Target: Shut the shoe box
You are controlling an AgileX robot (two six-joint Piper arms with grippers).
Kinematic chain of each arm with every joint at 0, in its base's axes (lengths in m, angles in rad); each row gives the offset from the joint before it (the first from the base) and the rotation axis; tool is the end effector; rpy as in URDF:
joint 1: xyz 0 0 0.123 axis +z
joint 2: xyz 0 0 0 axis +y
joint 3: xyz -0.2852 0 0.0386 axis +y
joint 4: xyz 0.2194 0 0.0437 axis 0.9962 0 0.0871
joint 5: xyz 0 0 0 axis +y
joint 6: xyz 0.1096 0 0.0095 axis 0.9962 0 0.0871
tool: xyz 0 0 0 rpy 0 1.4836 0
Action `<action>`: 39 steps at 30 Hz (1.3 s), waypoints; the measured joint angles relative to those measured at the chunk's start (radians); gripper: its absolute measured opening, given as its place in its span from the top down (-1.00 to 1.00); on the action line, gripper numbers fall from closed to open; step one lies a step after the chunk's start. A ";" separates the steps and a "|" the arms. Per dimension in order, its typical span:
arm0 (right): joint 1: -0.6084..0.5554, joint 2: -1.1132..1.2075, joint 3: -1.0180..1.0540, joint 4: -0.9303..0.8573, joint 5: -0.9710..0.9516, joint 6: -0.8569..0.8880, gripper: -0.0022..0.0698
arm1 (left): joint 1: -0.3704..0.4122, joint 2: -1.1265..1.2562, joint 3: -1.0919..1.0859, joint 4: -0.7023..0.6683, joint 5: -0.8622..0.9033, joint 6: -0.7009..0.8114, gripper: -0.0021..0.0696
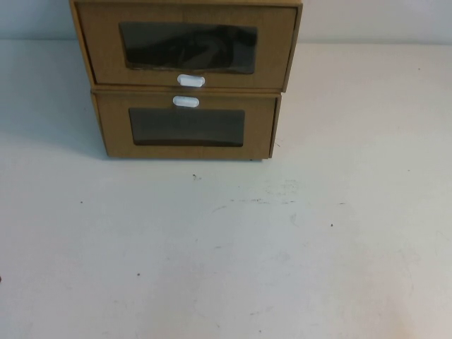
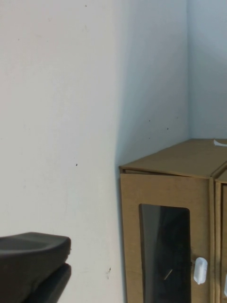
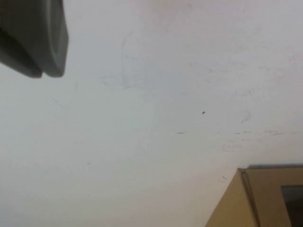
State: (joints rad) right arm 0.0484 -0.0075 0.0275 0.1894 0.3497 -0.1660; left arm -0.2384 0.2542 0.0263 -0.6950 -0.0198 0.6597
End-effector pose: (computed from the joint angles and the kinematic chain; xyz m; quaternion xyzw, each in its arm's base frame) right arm 0.0399 0.0091 0.1687 -0.0339 0.7970 0.0440 0.6014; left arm 0.0633 -0.0140 0.1938 0.0738 0.7636 -0.0827 0.6361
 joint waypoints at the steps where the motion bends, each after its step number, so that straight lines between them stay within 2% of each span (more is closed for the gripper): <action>1: 0.000 0.000 0.000 0.001 0.000 0.000 0.97 | 0.000 0.000 0.000 0.000 0.000 0.000 0.95; 20: 0.000 0.000 0.000 0.002 0.002 0.000 0.97 | 0.000 0.000 0.000 0.010 -0.036 -0.002 0.95; 22: 0.000 0.000 0.000 0.002 0.002 0.000 0.97 | 0.002 -0.006 0.000 0.062 -0.055 -0.033 0.95; 25: 0.000 0.000 0.000 0.002 0.002 0.000 0.97 | 0.030 -0.046 0.000 0.233 -0.054 -0.154 0.95; 29: 0.000 0.000 0.000 0.002 0.002 0.000 0.97 | 0.114 -0.159 0.000 0.442 0.029 -0.318 0.95; 32: 0.000 0.000 0.000 0.002 0.002 0.000 0.97 | 0.171 -0.243 0.000 0.491 0.134 -0.354 0.95; 39: 0.000 -0.002 0.000 0.004 0.002 -0.002 0.97 | 0.187 -0.263 0.000 0.539 0.317 -0.395 0.95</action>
State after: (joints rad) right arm 0.0484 -0.0091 0.0275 0.1938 0.3519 -0.1682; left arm -0.0513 -0.0087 0.0263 -0.1562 0.2969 0.2647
